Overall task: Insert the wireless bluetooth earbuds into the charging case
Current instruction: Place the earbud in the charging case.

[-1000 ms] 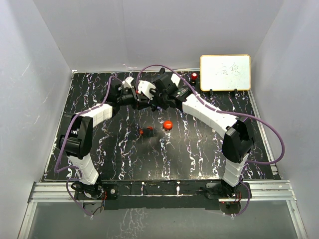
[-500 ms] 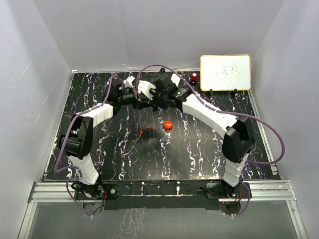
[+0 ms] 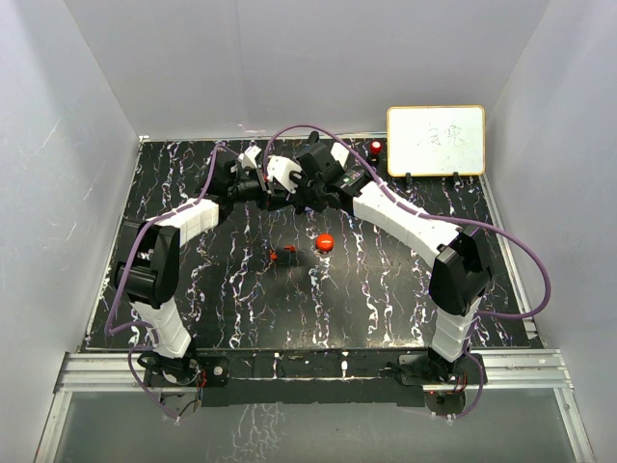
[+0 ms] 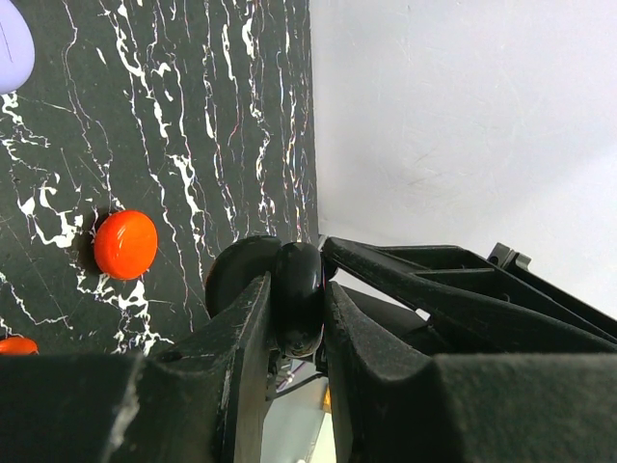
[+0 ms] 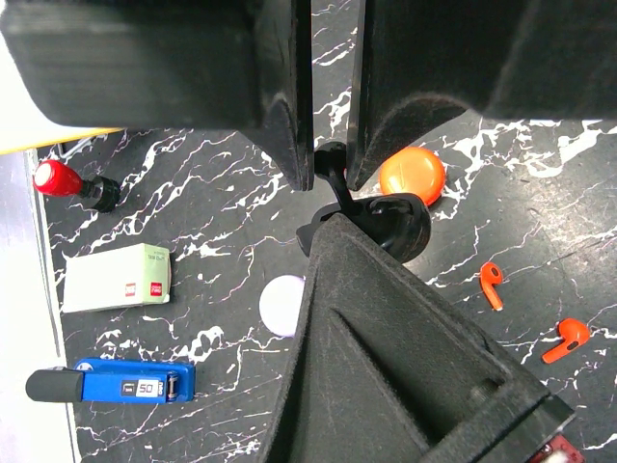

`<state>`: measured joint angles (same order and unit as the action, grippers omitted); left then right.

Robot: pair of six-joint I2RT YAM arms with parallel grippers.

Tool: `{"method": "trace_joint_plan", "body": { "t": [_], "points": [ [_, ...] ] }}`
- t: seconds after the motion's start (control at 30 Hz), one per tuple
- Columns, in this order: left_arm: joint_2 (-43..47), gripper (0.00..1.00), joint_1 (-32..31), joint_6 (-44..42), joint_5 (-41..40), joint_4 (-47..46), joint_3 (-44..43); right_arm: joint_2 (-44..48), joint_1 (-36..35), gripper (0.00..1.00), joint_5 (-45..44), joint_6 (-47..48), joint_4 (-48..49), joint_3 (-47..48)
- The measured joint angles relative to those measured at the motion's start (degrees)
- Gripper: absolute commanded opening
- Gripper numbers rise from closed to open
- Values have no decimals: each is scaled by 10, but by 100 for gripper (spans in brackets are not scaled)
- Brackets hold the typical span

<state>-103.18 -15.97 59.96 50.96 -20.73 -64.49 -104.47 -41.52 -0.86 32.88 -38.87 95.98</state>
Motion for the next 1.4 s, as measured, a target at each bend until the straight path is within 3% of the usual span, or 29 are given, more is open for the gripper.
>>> {"method": "trace_joint_plan", "body": {
  "t": [1.03,1.17,1.4],
  "points": [
    [0,0,0,12,9,-19,-7,0,0,0,9,0,-2,3],
    [0,0,0,16,9,-22,-7,0,0,4,9,-2,-2,3],
    [0,0,0,18,10,-28,-7,0,0,19,8,-5,-3,8]
  ]
}}
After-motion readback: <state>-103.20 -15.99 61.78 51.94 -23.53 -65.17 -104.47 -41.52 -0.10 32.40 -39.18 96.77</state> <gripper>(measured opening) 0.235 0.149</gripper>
